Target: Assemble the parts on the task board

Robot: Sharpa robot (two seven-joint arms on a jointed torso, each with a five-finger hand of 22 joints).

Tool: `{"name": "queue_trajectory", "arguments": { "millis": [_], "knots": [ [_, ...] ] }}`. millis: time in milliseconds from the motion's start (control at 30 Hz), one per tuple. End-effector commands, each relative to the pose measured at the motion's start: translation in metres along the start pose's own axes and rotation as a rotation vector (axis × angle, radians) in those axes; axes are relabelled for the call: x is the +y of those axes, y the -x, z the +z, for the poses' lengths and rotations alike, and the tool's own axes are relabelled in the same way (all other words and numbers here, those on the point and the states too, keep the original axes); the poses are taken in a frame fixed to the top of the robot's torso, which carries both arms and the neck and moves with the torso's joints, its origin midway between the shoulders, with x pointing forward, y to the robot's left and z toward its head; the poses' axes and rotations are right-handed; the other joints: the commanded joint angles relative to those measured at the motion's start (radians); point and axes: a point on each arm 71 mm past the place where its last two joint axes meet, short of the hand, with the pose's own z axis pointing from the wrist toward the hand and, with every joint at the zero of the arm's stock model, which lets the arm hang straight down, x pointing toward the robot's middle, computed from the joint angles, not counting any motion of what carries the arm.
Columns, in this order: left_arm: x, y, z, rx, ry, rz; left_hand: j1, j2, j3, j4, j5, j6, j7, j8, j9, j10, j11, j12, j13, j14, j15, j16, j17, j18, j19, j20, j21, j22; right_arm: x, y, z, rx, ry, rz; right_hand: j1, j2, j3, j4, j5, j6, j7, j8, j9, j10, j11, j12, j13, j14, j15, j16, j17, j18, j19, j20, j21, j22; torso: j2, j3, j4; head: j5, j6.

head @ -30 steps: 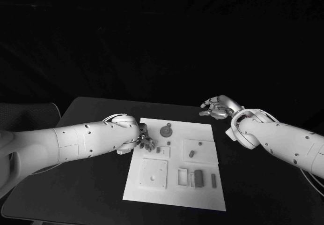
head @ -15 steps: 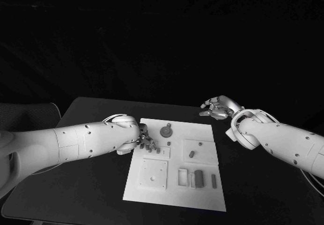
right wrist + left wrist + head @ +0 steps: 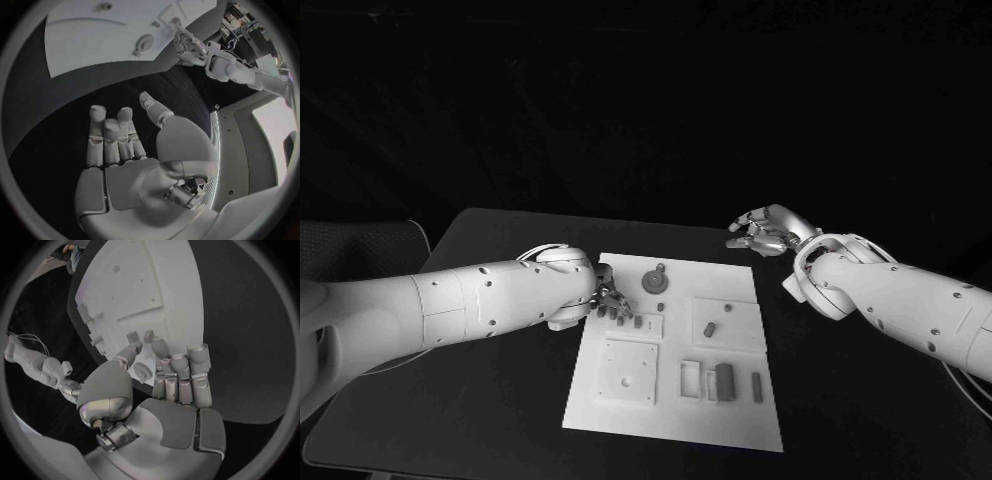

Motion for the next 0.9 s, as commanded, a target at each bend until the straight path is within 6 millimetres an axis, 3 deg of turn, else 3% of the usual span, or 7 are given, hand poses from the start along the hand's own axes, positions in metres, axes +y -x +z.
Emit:
{"name": "queue_trajectory", "arguments": {
  "millis": [33,200,467,567,733,833,900],
  "knots": [
    [0.001,0.002,-0.001,-0.022,-0.016,-0.023,0.003,0.011,0.003,0.000,-0.004,-0.002,0.009,0.006,-0.002,-0.008,0.003,0.005,-0.001,-0.002,-0.007,0.006,-0.002,0.066,-0.008,-0.006,-0.003,0.015,0.001,-0.001,0.000,0.008,0.008,-0.006,-0.011,0.000,0.004,0.003,0.001,-0.013,0.021,0.007,-0.002,-0.001,0.004,0.004,-0.001,0.006,-0.002,0.001,-0.001,0.016,-0.002,-0.007,-0.006,0.005,-0.001,-0.0005,0.0003,0.001,0.002],
    [0.008,0.005,-0.002,-0.049,-0.009,-0.043,0.014,0.034,0.000,-0.013,0.022,-0.005,0.010,0.008,-0.004,-0.009,0.004,0.006,-0.003,-0.004,-0.005,0.005,-0.003,0.066,-0.010,-0.005,-0.003,0.016,0.000,0.000,0.000,0.007,0.008,-0.007,-0.011,0.000,0.004,0.003,0.001,-0.013,0.021,0.007,-0.002,-0.001,0.004,0.004,-0.001,0.006,-0.002,0.001,-0.001,0.016,-0.002,-0.007,-0.006,0.005,-0.001,-0.0014,0.0004,-0.001,0.005],
    [0.016,0.008,-0.003,-0.049,-0.039,-0.147,0.018,0.091,-0.012,-0.062,0.129,-0.030,0.022,-0.001,-0.016,-0.031,0.016,-0.010,-0.017,-0.016,0.005,-0.011,-0.015,0.064,-0.026,-0.001,-0.017,0.011,-0.001,0.001,0.000,0.001,0.006,-0.008,-0.012,0.000,0.004,0.003,0.001,-0.013,0.021,0.007,-0.002,-0.001,0.004,0.004,-0.001,0.006,-0.002,0.001,-0.001,0.016,-0.002,-0.007,-0.006,0.005,-0.001,-0.0017,0.0010,-0.003,0.010],
    [0.020,0.010,-0.002,-0.031,-0.075,-0.236,0.013,0.083,-0.009,-0.066,0.125,-0.064,0.038,-0.019,-0.027,-0.059,0.032,-0.028,-0.027,-0.030,0.019,-0.028,-0.027,0.059,-0.044,0.005,-0.036,0.003,-0.001,0.001,0.000,-0.004,0.004,-0.010,-0.012,-0.001,0.004,0.003,0.001,-0.013,0.021,0.007,-0.002,-0.001,0.004,0.004,-0.001,0.006,-0.002,0.001,-0.001,0.016,-0.002,-0.007,-0.006,0.005,-0.001,-0.0015,0.0003,-0.002,0.012],
    [0.023,0.019,-0.002,-0.040,-0.111,-0.370,0.002,0.063,-0.015,-0.069,0.060,-0.089,0.050,-0.029,-0.037,-0.085,0.044,-0.043,-0.037,-0.049,0.032,-0.044,-0.039,0.056,-0.065,0.014,-0.059,-0.006,-0.002,0.001,0.000,-0.004,0.003,-0.010,-0.012,-0.001,0.004,0.003,0.001,-0.013,0.021,0.007,-0.002,-0.001,0.004,0.004,-0.001,0.006,-0.002,0.001,-0.001,0.016,-0.002,-0.007,-0.006,0.005,-0.001,-0.0008,0.0003,-0.004,0.016],
    [0.028,0.026,-0.001,-0.074,-0.136,-0.455,0.007,0.075,-0.011,-0.072,0.062,-0.096,0.054,-0.031,-0.040,-0.092,0.048,-0.050,-0.042,-0.056,0.036,-0.051,-0.044,0.055,-0.070,0.018,-0.067,-0.010,-0.003,0.001,-0.001,-0.001,0.004,-0.009,-0.012,-0.002,0.004,0.003,0.001,-0.013,0.021,0.007,-0.002,-0.001,0.004,0.004,-0.001,0.006,-0.002,0.000,-0.001,0.016,-0.002,-0.007,-0.006,0.005,-0.002,-0.0004,0.0006,-0.005,0.019],
    [0.033,0.031,-0.001,-0.107,-0.157,-0.542,0.012,0.090,0.000,-0.079,0.064,-0.140,0.078,-0.057,-0.061,-0.136,0.073,-0.097,-0.072,-0.096,0.061,-0.099,-0.069,0.048,-0.114,0.039,-0.113,-0.032,-0.004,0.000,-0.001,0.000,0.003,-0.003,-0.012,-0.002,0.004,0.003,0.001,-0.013,0.021,0.007,-0.002,-0.001,0.004,0.004,-0.001,0.006,-0.002,0.000,-0.001,0.016,-0.002,-0.007,-0.006,0.005,-0.003,-0.0001,0.0006,-0.007,0.023]
  ]
}}
